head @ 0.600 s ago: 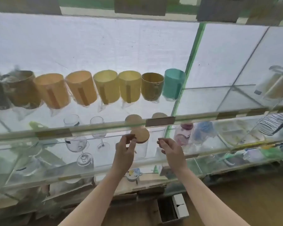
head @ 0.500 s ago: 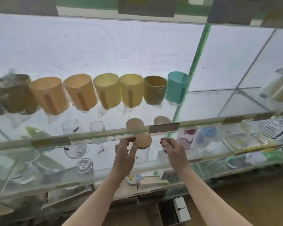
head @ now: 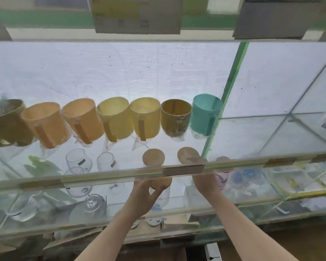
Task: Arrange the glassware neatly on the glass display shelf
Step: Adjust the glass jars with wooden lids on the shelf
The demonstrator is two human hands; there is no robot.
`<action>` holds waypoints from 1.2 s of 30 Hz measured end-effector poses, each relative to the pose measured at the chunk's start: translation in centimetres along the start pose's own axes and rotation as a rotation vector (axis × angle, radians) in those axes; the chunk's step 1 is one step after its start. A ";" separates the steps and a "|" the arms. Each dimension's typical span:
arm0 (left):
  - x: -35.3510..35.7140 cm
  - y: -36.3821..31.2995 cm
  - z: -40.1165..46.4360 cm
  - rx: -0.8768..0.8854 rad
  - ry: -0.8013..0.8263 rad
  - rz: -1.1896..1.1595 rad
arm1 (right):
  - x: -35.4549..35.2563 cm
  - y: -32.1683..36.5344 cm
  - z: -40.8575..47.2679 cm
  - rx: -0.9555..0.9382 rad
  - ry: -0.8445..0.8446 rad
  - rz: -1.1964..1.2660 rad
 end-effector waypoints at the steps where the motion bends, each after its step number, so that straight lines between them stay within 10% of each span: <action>1: 0.1 0.1 0.1 -0.023 -0.008 -0.003 | 0.1 -0.1 0.1 0.037 0.025 -0.046; 22: 4.4 -2.1 0.0 -0.273 -0.210 0.066 | 1.6 -4.4 8.5 -0.355 0.502 -0.284; 36: 5.0 -4.6 1.2 -0.278 -0.108 0.363 | 0.2 -4.4 9.5 -0.433 0.505 -0.846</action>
Point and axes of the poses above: each hand's wrist, its own z-axis towards the middle knuckle, its own x-axis out of the palm, y = z × x, the point moved 8 cm from there along z, towards the middle knuckle, and after that the axes turned 14 degrees about -x, right-handed, at the moved point
